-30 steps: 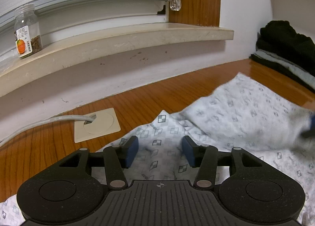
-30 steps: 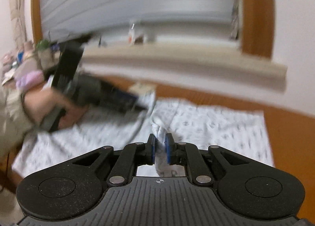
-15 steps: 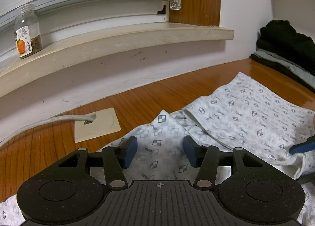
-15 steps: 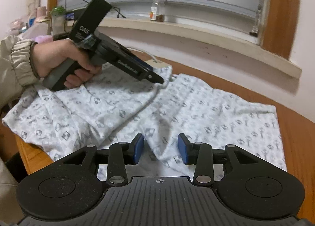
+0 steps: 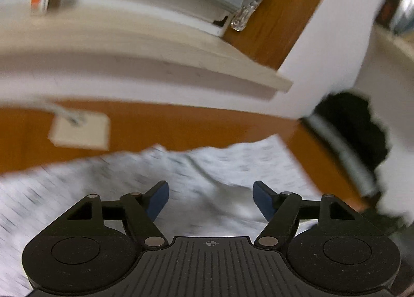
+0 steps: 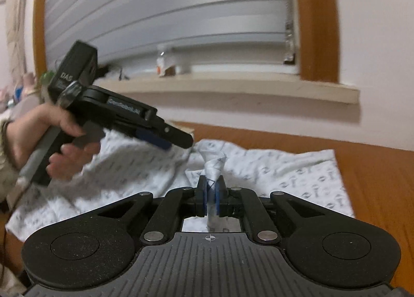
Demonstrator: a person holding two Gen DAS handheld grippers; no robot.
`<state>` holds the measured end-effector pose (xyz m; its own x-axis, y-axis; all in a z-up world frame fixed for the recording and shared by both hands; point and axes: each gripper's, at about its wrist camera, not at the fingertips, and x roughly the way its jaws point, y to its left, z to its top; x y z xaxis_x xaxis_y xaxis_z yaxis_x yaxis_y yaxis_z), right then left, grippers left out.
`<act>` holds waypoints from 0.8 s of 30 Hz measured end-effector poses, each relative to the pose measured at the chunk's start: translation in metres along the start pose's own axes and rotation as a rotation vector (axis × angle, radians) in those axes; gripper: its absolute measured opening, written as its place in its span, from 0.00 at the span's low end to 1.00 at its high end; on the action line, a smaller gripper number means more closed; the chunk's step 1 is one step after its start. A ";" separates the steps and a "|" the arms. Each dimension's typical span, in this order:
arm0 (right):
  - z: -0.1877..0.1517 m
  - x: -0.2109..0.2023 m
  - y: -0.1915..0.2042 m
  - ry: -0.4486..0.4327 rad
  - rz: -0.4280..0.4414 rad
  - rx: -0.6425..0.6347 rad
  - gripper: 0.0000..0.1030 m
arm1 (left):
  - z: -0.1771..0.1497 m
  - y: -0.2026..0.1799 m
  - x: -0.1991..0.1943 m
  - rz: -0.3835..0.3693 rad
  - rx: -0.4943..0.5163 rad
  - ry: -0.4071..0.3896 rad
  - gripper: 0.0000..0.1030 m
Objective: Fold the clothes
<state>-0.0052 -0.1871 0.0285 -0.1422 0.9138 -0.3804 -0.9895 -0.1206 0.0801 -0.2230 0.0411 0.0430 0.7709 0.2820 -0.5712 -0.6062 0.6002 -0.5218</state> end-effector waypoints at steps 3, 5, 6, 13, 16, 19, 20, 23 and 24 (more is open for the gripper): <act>0.001 -0.005 -0.002 -0.025 -0.018 0.009 0.07 | -0.001 0.006 0.011 -0.072 -0.148 0.032 0.73; 0.001 -0.008 -0.004 -0.043 -0.028 0.014 0.07 | -0.003 0.010 0.018 -0.102 -0.228 0.044 0.73; 0.001 -0.009 -0.004 -0.051 -0.032 0.017 0.07 | -0.005 0.012 0.020 -0.120 -0.258 0.042 0.74; -0.005 -0.010 0.002 -0.032 -0.010 -0.028 0.07 | -0.005 0.020 0.031 -0.177 -0.392 0.022 0.77; -0.012 -0.006 0.010 0.006 0.019 -0.074 0.08 | -0.006 0.020 0.031 -0.173 -0.394 0.005 0.77; -0.016 -0.004 0.018 0.022 0.022 -0.119 0.10 | -0.008 0.016 0.032 -0.159 -0.367 -0.006 0.75; -0.016 -0.004 0.020 0.021 0.021 -0.129 0.10 | -0.008 0.014 0.032 -0.149 -0.355 -0.009 0.72; -0.016 -0.005 0.023 0.011 0.020 -0.151 0.09 | -0.009 0.007 0.033 -0.080 -0.296 -0.011 0.55; -0.015 -0.006 0.023 0.001 0.019 -0.150 0.09 | -0.009 0.006 0.033 -0.053 -0.273 -0.013 0.52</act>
<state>-0.0277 -0.2011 0.0192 -0.1612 0.9105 -0.3809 -0.9796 -0.1947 -0.0507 -0.2025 0.0470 0.0150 0.8042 0.2667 -0.5311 -0.5940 0.3910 -0.7031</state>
